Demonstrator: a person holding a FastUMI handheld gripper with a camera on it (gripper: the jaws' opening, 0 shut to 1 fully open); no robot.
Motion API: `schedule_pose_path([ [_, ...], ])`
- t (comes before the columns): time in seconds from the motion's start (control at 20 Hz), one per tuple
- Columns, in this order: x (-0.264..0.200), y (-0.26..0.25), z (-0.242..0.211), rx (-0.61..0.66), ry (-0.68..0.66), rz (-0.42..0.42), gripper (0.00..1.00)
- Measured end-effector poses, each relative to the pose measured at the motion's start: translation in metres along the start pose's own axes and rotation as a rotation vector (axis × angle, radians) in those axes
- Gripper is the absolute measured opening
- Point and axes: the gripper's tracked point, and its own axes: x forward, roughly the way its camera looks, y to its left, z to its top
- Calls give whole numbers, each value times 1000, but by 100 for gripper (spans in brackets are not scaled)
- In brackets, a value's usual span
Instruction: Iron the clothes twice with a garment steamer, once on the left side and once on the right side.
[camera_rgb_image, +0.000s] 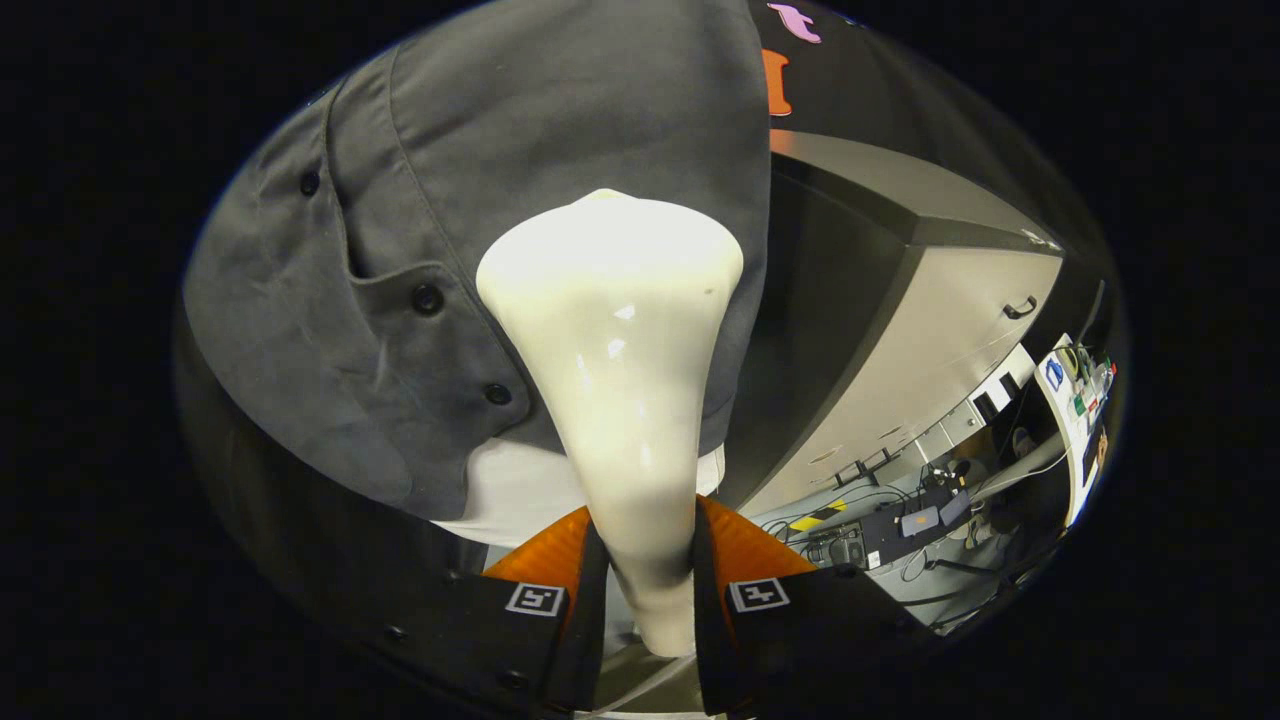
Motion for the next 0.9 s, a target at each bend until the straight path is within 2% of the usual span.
schedule_pose_path([
  [0.2, -37, 6, 35, 3, -83, 4, 46],
  [0.6, -141, 41, 125, 0, -313, 33, 46],
  [0.9, -198, 81, 172, -28, -446, 76, 46],
])
